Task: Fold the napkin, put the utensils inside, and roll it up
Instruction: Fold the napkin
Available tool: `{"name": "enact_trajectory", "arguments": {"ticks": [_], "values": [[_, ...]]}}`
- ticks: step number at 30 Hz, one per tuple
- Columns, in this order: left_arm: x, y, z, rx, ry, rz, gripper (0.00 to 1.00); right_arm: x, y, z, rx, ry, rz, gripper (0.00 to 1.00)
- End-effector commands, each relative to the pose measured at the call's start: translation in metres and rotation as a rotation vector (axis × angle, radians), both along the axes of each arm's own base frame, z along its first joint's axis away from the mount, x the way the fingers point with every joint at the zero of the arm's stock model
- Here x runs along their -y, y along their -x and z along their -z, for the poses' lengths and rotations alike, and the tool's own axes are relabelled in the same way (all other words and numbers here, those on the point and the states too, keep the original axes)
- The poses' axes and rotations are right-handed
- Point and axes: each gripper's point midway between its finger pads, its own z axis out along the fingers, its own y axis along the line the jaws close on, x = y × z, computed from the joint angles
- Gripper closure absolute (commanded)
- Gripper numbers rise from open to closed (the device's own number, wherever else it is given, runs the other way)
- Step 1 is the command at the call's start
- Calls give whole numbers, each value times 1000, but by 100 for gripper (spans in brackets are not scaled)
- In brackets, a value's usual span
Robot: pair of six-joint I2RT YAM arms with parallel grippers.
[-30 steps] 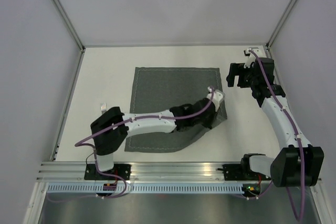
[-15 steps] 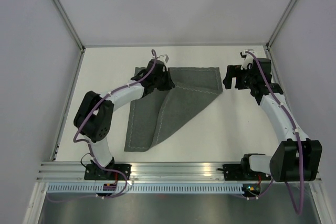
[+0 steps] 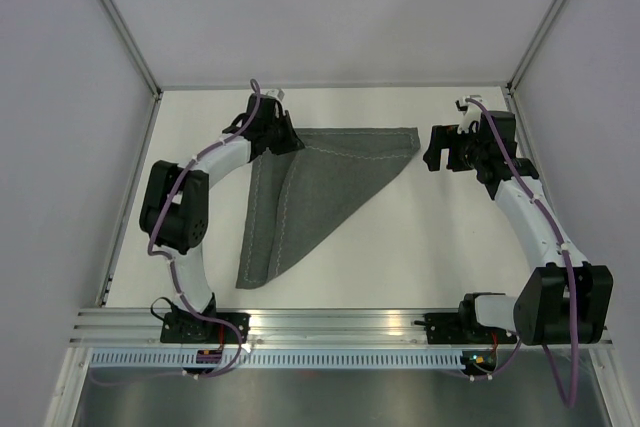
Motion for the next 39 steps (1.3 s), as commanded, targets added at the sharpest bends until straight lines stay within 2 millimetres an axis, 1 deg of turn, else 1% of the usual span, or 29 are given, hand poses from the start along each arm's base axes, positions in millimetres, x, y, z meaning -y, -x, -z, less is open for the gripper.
{"name": "enact_trajectory", "arguments": {"ticks": [1, 5, 6, 8, 9, 10, 14, 16, 19, 28, 29, 34, 39], "values": [[-2, -16, -17, -4, 62, -22, 98, -1, -5, -18, 41, -1, -7, 2], [-15, -25, -17, -20, 65, -43, 98, -1, -4, -17, 37, -3, -6, 2], [-21, -30, -19, -15, 67, -54, 98, -1, -4, -17, 37, -4, -7, 2], [-25, -33, -20, -17, 73, -59, 98, -1, -4, -17, 38, -1, -7, 2], [-31, -36, -20, -18, 74, -71, 98, -1, -4, -17, 39, -2, -5, 2], [-32, -38, -17, -26, 75, -71, 98, -1, -4, -17, 38, -1, -6, 2], [-43, -48, -17, -32, 82, -85, 98, -1, -4, -17, 38, -1, -9, 2], [-50, -51, -14, -40, 80, -95, 98, -1, -4, -17, 36, -2, -5, 2], [-58, -55, -15, -39, 86, -108, 98, -1, -4, -17, 37, -2, -5, 2], [-72, -67, -17, -39, 92, -126, 98, 0, -5, -13, 28, 1, -3, 2], [-73, -70, -19, -34, 94, -126, 98, 0, -5, -13, 28, 2, -2, 2], [-78, -74, -13, -48, 94, -129, 98, 1, -5, -10, 20, 2, 2, 2], [-84, -78, -13, -47, 100, -138, 98, 1, -6, -9, 16, 3, 3, 2]]}}
